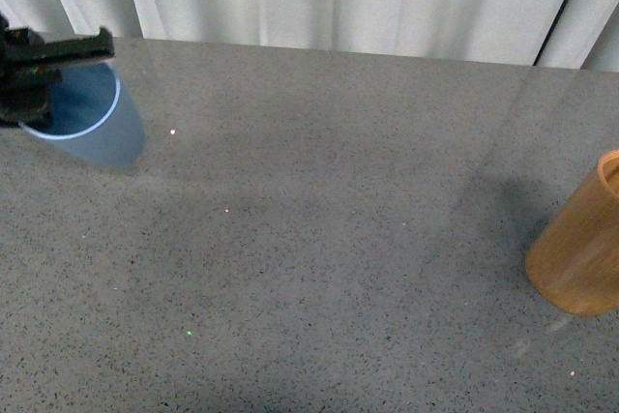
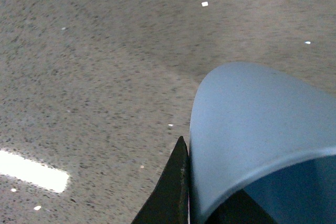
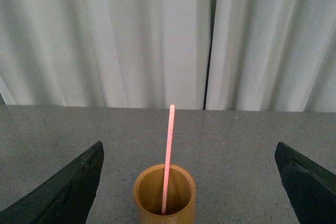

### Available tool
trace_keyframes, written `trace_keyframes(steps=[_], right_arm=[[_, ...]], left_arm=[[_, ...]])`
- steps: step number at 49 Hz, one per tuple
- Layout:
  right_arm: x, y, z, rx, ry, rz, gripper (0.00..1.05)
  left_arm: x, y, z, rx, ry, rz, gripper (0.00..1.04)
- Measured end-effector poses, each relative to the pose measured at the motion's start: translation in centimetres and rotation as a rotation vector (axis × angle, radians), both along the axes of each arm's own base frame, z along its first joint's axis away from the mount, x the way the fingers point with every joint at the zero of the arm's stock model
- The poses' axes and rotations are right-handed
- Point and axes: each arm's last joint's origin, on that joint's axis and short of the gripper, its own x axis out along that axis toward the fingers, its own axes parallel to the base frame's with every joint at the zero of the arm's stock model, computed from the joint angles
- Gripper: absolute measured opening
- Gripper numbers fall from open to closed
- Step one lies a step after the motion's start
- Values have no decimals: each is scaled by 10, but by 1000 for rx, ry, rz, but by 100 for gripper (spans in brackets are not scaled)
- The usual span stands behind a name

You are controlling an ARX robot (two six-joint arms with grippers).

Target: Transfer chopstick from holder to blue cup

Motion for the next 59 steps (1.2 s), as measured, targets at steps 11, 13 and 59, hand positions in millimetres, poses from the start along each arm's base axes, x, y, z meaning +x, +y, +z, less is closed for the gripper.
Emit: trace_keyframes(steps=[11,13,59], right_arm=[[0,0,0,0,0,0,95],[0,0,0,0,0,0,95],[0,0,0,0,0,0,95]], left_arm=[[-24,-78,19,-60,-21,-206,3],[-28,-91,17,-62,-11,-239,3],[-27,-166,-38,8,142,-349,65]])
